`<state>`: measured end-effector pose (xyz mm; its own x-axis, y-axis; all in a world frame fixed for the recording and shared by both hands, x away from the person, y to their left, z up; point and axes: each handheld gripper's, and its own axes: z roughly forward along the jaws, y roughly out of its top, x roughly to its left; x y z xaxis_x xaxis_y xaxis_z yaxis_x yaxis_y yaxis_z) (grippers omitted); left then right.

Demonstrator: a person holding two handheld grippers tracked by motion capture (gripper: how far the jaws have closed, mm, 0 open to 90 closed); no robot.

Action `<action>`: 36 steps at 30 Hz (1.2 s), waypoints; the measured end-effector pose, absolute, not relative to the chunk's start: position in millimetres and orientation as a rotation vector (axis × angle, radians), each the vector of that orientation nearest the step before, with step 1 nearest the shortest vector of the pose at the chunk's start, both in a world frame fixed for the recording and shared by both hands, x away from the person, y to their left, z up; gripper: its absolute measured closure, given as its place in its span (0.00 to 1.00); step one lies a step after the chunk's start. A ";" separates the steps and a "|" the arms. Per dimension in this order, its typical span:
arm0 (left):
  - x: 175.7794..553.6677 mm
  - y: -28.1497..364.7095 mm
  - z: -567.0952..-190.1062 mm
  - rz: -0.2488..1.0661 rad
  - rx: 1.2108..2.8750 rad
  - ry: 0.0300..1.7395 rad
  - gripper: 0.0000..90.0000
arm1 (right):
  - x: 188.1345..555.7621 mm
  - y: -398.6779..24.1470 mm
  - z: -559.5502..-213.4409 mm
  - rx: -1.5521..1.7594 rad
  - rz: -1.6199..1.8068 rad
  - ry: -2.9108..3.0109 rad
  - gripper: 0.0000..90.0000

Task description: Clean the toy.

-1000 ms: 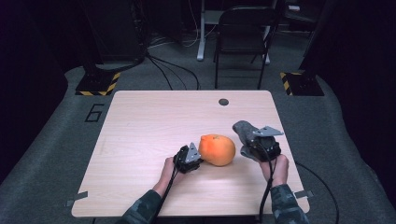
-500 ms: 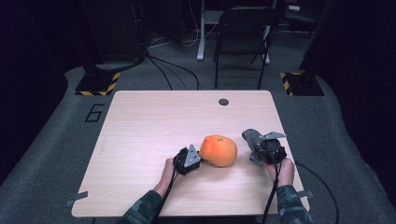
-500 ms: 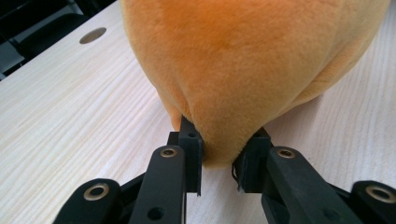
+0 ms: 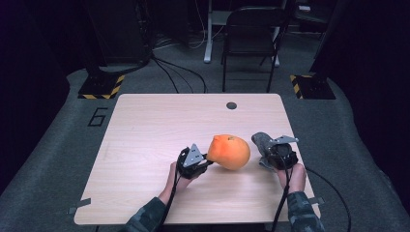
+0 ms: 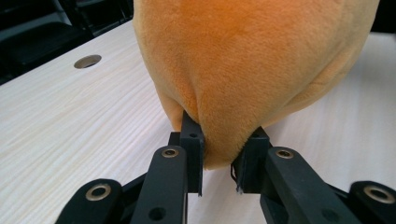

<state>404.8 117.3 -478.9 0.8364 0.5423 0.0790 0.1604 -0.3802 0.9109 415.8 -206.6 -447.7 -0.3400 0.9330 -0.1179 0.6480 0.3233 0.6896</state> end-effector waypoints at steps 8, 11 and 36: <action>401.7 124.7 -461.1 0.314 1.922 0.646 0.85 | 416.1 -206.4 -447.4 1.391 0.741 2.083 0.82; 400.7 125.7 -459.4 0.254 1.906 0.709 0.85 | 416.4 -206.6 -447.5 1.383 0.742 2.083 0.82; 423.8 130.8 -506.2 -0.079 1.935 0.949 0.84 | 419.3 -197.6 -455.3 1.375 0.712 2.145 0.82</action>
